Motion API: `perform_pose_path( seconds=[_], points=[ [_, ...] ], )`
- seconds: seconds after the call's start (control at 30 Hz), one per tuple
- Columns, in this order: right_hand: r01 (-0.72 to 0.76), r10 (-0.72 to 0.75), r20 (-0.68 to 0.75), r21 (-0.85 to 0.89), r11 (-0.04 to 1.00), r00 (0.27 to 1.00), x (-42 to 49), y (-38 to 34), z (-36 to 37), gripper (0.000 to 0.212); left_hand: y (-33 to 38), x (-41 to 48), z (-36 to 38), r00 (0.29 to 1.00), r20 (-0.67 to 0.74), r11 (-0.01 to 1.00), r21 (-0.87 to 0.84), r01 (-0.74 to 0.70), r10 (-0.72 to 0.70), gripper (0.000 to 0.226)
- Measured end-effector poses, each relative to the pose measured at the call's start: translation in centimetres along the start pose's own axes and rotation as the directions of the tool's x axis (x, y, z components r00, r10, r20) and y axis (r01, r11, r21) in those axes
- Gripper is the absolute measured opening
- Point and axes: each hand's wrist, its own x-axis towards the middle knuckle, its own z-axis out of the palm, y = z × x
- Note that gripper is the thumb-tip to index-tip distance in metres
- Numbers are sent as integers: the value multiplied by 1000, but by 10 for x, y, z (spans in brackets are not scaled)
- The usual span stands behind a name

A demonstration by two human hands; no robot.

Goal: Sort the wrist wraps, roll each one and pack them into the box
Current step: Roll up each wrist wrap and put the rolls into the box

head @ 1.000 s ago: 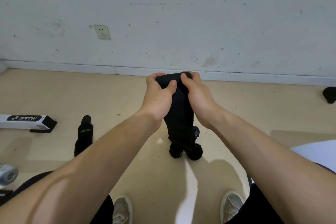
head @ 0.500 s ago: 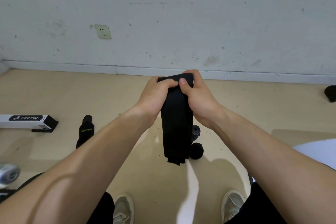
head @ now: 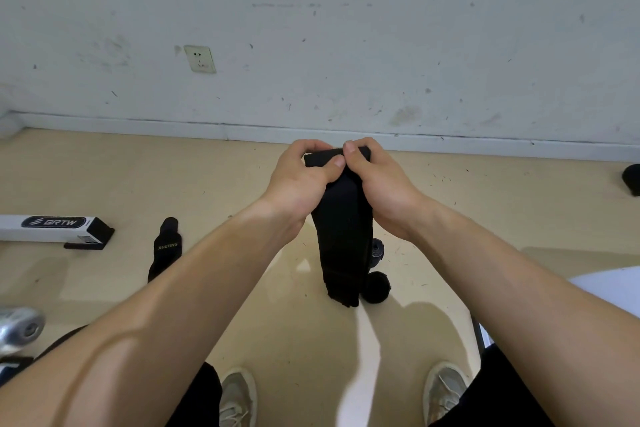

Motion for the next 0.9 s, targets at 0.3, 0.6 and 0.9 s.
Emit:
perform_pose_path(
  seconds=[0.3, 0.6, 0.9],
  points=[
    [32, -32, 1, 67, 997, 999, -2, 2, 2, 7, 3, 3, -5, 995, 101, 998, 57, -2, -4, 32],
    [-49, 49, 33, 19, 999, 998, -1, -1, 0, 35, 1, -1, -1, 989, -12, 975, 172, -141, 145, 20],
    [33, -35, -71, -26, 999, 997, 0, 0, -1, 22, 0, -1, 2, 991, 135, 999, 34, -30, 25, 40]
  ],
)
